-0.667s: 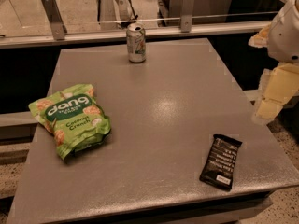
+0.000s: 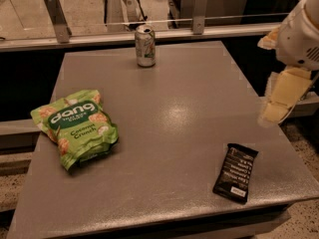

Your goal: Move 7up can near green rice chip bag

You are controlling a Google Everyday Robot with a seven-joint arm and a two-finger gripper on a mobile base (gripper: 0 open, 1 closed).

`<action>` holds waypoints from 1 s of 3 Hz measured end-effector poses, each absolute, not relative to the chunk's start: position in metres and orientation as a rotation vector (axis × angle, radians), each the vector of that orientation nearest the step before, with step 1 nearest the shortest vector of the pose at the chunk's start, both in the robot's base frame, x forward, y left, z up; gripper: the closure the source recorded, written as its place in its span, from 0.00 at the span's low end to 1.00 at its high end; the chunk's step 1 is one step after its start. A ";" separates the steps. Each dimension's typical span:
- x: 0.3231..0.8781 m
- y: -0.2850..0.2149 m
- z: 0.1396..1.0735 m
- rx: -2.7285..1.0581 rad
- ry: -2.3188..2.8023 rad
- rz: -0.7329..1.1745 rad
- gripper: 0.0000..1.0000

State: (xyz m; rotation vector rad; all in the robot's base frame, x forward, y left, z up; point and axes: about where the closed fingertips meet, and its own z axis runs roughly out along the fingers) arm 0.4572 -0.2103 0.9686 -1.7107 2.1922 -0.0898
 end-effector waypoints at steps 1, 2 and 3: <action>0.518 -0.190 0.946 -1.663 2.096 -0.037 0.00; 0.574 -0.175 0.928 -1.573 2.048 0.002 0.00; 0.631 -0.152 0.919 -1.441 2.008 0.076 0.00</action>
Offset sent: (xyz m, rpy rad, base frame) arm 0.1971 0.0530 -0.0638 0.2975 -0.1976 -0.0494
